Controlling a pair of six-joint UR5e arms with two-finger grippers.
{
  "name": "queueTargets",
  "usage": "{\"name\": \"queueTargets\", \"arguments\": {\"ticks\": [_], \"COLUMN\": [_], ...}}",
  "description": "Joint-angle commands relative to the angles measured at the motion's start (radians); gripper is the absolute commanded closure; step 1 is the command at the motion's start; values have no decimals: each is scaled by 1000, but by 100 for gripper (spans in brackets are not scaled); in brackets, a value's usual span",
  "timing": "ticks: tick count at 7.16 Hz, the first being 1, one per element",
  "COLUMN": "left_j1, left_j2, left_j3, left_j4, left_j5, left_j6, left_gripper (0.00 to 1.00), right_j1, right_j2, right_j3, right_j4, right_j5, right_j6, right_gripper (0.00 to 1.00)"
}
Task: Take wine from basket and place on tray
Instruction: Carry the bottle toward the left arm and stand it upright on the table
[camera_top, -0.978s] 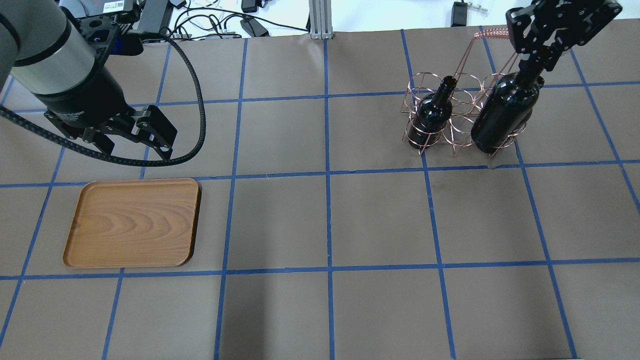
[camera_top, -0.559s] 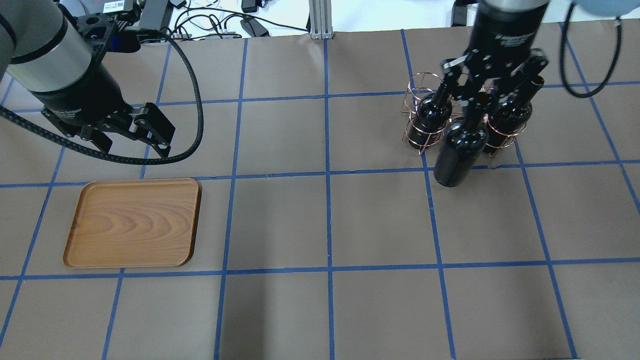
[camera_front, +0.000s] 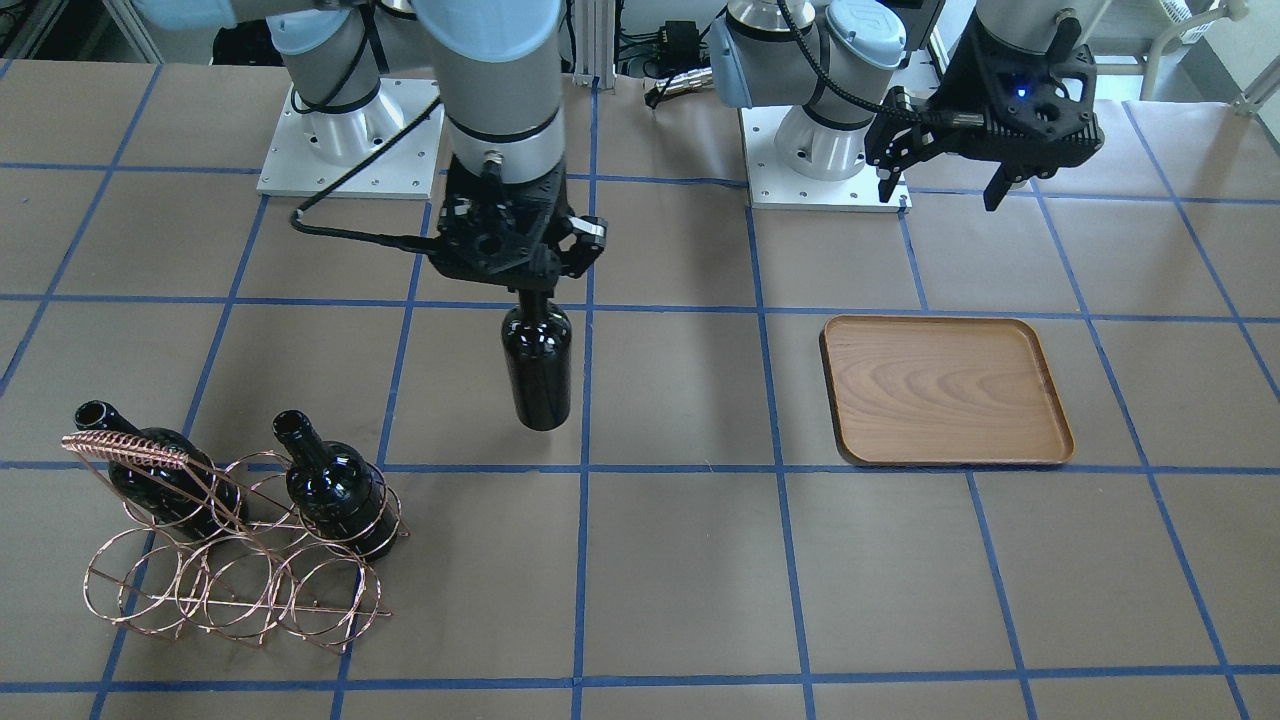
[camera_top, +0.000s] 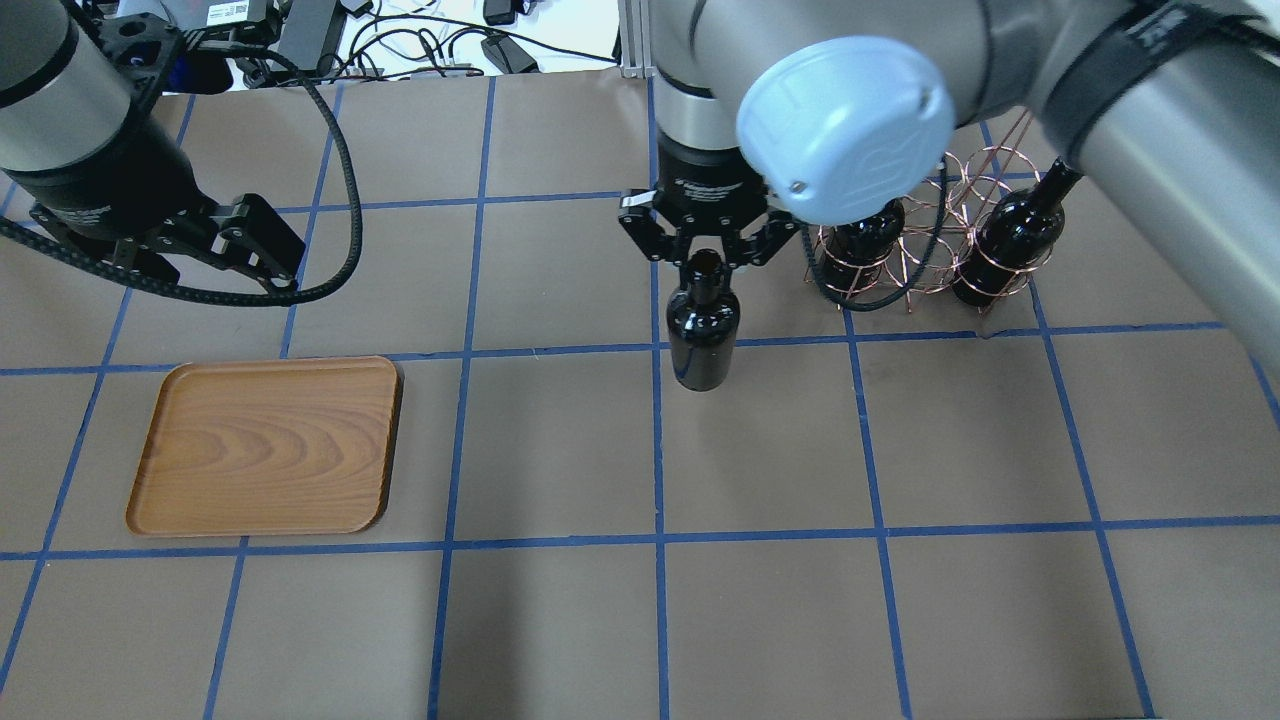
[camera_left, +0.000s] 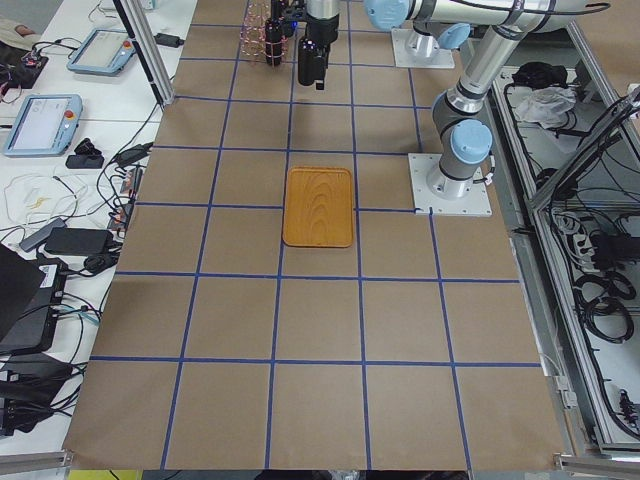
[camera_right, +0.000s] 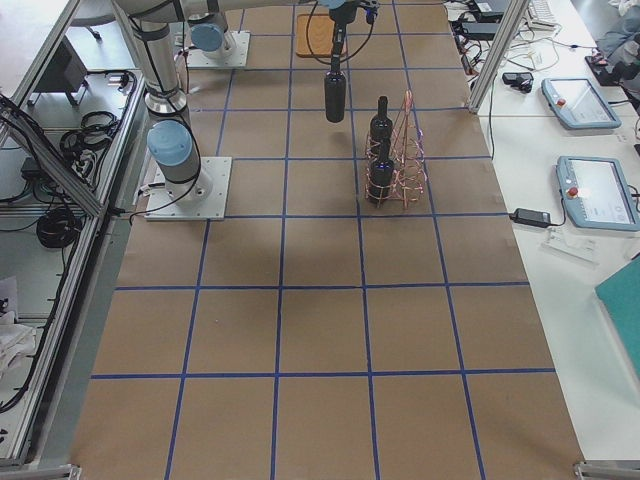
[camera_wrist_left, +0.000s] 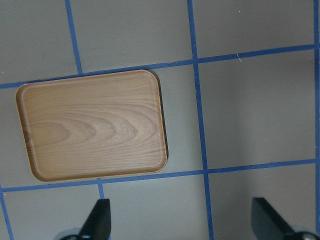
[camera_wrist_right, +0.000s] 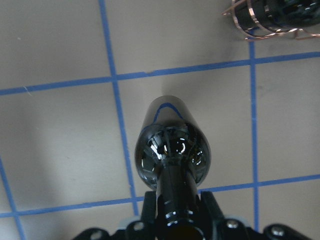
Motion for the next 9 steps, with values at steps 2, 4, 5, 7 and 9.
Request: {"name": "queueTargets", "arguments": {"ticks": [2,4,5,7,9], "left_j1": [38,38,38,38,37], "left_j2": [1,1,4,4,9], "left_j3": [4,1,-1,-2,-2], "left_j4": [1,-6,-9,-9,-38], "left_j5": [1,1,-1,-3,2], "left_j6": [46,46,46,44,44], "left_gripper": [0,0,0,0,0], "right_j1": [90,90,90,85,21], "right_j2": [115,117,115,112,70], "right_j3": [-117,-109,-99,-94,-97], "right_j4": [-31,-28,-28,-28,-24], "right_j5": [6,4,4,3,-12], "right_j6": [130,124,124,117,-11], "right_gripper": [100,47,19,1,0]}}
